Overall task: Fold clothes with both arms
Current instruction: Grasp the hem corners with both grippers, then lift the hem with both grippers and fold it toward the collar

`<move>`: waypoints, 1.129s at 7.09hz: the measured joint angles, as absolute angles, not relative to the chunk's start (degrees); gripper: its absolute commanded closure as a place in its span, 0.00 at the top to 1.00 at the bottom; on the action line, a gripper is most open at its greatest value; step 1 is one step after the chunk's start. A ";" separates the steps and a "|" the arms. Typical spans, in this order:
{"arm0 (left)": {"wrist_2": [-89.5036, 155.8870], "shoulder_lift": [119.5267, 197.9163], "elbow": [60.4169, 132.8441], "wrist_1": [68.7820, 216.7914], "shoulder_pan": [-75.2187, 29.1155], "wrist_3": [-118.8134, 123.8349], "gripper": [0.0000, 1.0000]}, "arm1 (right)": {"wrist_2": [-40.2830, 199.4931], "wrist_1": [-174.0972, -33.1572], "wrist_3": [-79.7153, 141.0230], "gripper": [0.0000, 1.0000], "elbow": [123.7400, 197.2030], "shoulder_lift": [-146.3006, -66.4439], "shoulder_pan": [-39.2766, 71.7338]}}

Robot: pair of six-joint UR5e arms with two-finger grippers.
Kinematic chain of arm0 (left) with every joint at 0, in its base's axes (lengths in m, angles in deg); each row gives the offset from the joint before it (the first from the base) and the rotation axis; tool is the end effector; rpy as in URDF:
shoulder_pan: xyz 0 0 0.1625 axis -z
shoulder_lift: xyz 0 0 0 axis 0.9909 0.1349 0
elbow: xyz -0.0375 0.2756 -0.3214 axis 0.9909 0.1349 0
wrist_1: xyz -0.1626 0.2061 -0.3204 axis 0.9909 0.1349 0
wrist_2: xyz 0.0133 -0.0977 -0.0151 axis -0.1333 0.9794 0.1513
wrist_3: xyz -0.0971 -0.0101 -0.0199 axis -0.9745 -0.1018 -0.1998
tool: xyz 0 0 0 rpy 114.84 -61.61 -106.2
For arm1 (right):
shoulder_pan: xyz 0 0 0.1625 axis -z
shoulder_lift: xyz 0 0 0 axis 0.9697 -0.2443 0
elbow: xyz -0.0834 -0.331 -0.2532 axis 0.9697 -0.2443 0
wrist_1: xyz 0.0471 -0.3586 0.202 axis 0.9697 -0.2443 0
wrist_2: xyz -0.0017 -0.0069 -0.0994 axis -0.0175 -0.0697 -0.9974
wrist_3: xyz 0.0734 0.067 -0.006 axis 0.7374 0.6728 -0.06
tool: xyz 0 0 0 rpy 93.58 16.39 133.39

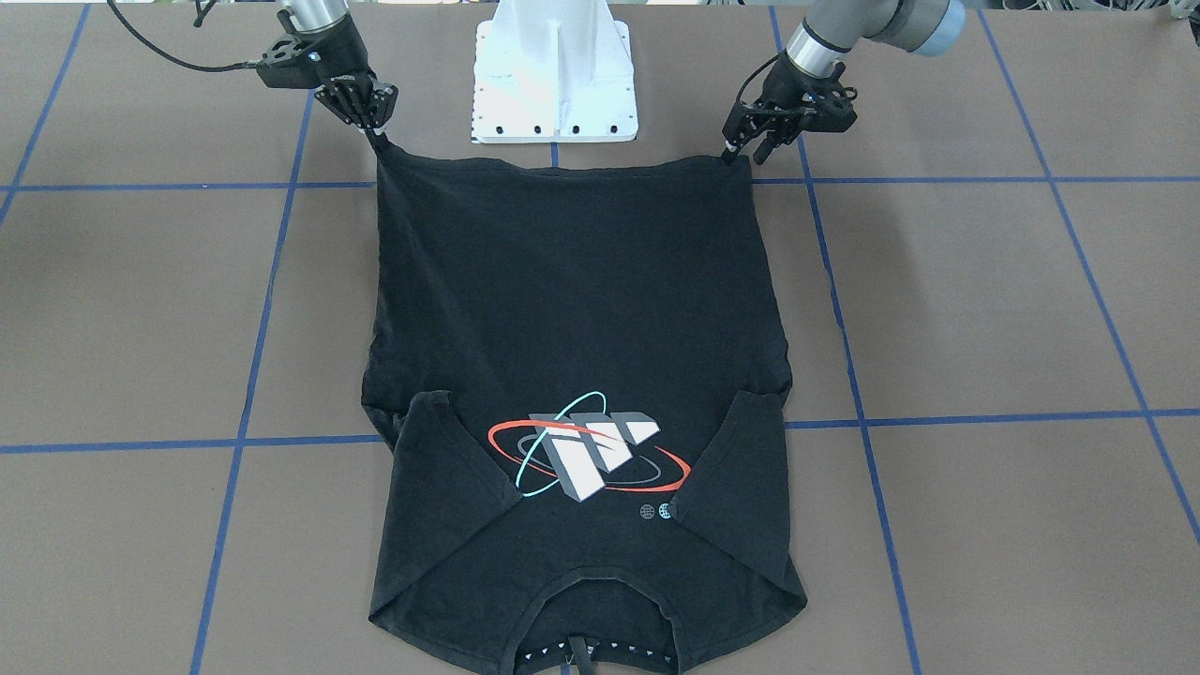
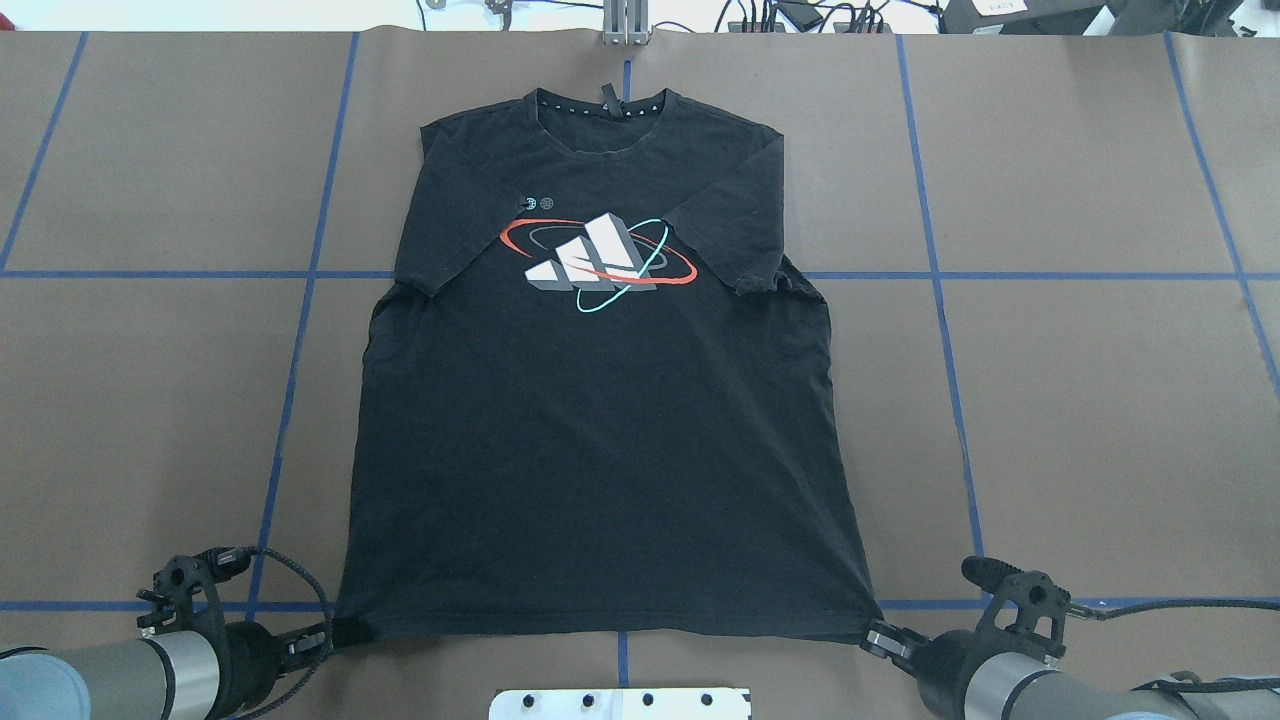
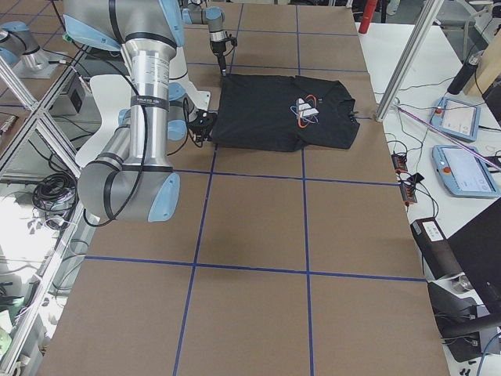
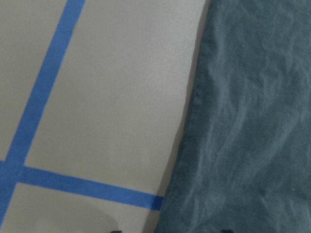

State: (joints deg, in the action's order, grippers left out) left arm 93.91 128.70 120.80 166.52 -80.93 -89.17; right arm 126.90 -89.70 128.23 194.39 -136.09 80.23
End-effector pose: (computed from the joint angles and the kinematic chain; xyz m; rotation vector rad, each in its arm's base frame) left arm 0.4307 -0.1567 0.4329 -0.0289 1.1404 -0.3517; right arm -0.4239 -0.1350 0.3750 0.0768 -0.9997 0.4783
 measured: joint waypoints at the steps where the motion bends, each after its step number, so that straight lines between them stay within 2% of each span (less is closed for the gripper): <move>1: 93.87 128.73 120.93 166.52 -81.14 -89.46 0.00 | 126.90 -89.71 128.23 0.00 194.39 -136.12 80.20; 5: 93.49 128.10 122.15 166.44 -80.87 -89.61 0.00 | 126.89 -89.72 128.24 0.00 194.31 -136.23 80.17; 8: 93.50 122.19 131.06 166.43 -81.04 -89.55 0.00 | 127.07 -89.68 128.26 0.00 196.45 -137.81 80.22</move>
